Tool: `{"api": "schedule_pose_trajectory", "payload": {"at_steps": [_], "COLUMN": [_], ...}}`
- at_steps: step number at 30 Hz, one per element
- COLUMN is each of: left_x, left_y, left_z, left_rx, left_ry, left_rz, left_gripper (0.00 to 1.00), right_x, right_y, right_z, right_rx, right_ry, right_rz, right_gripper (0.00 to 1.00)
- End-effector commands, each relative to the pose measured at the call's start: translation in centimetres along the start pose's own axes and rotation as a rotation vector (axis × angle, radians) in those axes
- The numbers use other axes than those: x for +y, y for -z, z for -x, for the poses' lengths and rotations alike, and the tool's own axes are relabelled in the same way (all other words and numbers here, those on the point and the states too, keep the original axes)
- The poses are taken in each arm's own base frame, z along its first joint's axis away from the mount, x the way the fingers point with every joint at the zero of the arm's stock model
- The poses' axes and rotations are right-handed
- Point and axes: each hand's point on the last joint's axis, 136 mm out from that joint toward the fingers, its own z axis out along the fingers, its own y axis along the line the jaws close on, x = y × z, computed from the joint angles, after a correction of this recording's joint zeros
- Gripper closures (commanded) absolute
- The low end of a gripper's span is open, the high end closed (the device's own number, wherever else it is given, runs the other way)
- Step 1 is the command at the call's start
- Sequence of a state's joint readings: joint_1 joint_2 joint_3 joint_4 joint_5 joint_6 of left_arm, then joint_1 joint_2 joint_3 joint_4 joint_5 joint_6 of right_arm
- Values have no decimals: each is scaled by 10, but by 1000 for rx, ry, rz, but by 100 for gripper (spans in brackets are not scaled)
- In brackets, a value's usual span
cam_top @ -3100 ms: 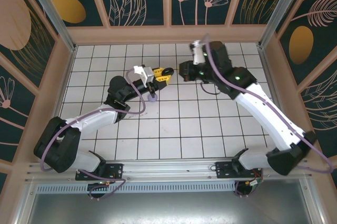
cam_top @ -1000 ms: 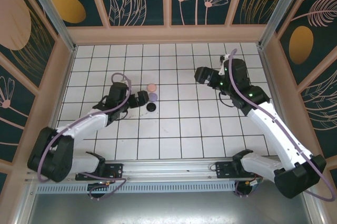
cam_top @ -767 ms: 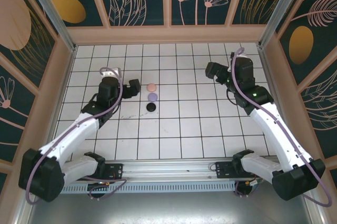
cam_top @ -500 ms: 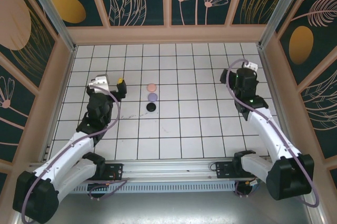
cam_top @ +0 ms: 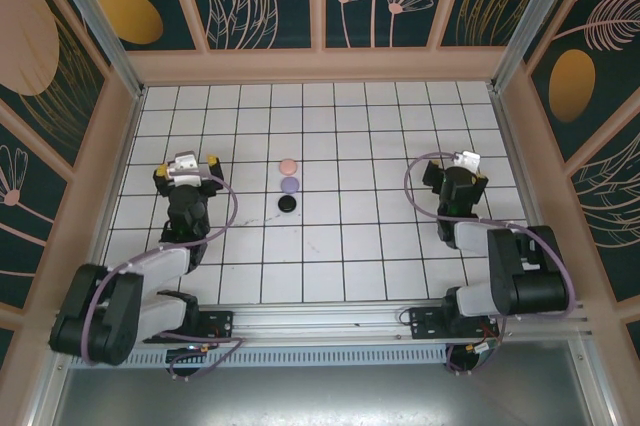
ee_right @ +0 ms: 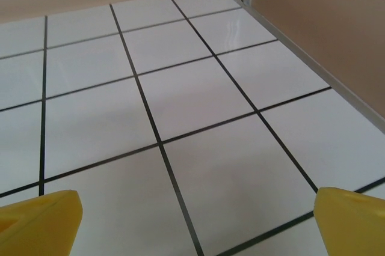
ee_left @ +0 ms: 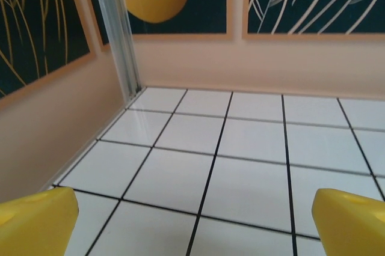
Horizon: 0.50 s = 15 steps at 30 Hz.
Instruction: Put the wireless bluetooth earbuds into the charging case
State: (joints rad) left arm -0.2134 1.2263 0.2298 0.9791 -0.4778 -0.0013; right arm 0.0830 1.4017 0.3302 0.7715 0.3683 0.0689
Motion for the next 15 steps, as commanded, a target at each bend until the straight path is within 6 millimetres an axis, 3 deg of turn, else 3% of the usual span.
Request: {"api": "schedule_pose_trajectory", "payload": {"at_steps": [1, 7, 10, 15], "left_x": [6, 4, -1, -2], "left_y": [-1, -5, -15, -31], "left_z": [17, -7, -15, -27], "left_rx": [-118, -89, -61, -2], "left_ry": [27, 53, 54, 73], "left_rz": [-10, -102, -132, -165], "left_gripper": [1, 1, 1, 1], "right_x": [14, 22, 31, 28], "right_y": [6, 15, 11, 5], "right_z": [38, 23, 21, 21], "right_rx": [-204, -243, -211, -182], "right_ry": [-14, -10, 6, -19], "right_rz": [129, 260, 325, 353], "right_gripper": [1, 1, 1, 1]}}
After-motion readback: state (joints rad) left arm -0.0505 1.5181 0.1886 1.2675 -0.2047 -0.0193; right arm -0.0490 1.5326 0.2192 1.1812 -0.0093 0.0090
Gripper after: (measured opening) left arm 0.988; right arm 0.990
